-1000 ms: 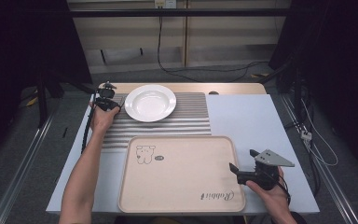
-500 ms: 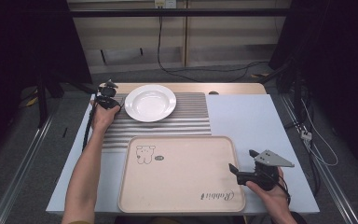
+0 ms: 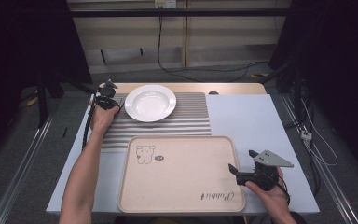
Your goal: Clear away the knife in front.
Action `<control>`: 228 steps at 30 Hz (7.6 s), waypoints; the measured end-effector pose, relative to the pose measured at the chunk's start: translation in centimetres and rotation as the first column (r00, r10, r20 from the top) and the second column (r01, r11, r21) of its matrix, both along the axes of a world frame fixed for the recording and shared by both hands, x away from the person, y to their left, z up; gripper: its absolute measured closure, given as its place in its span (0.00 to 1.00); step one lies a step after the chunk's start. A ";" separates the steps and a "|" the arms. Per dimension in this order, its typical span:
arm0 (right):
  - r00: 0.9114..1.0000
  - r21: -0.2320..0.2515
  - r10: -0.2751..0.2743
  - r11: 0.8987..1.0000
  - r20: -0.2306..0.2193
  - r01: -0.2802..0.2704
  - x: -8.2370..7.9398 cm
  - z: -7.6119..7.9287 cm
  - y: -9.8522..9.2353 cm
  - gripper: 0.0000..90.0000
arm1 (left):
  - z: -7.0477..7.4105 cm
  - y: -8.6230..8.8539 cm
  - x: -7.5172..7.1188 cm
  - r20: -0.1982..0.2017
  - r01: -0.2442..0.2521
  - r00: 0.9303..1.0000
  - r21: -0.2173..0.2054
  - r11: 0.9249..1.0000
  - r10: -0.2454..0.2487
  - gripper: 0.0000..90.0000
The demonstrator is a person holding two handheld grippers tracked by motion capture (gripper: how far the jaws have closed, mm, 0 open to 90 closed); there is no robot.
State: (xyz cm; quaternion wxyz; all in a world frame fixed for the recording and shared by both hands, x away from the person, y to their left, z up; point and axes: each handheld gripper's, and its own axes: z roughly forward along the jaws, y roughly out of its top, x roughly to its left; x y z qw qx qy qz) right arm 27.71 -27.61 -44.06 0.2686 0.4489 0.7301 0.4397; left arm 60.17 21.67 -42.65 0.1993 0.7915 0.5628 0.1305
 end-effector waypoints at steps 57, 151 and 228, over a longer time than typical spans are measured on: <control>1.000 -0.010 -0.014 1.000 0.009 0.014 0.0 0.1 0.1 0.09 | 7.1 0.7 -7.2 0.127 0.146 0.982 -0.020 0.989 -0.142 0.89; 1.000 -0.017 -0.002 1.000 -0.005 0.002 0.0 0.0 0.3 0.09 | 3.7 -11.0 -20.7 0.088 0.441 0.895 -0.018 0.897 -0.438 0.89; 1.000 -0.009 0.019 1.000 -0.006 -0.019 0.1 0.0 0.2 0.09 | -0.1 -13.4 -22.5 0.158 0.610 0.785 -0.035 0.791 -0.599 1.00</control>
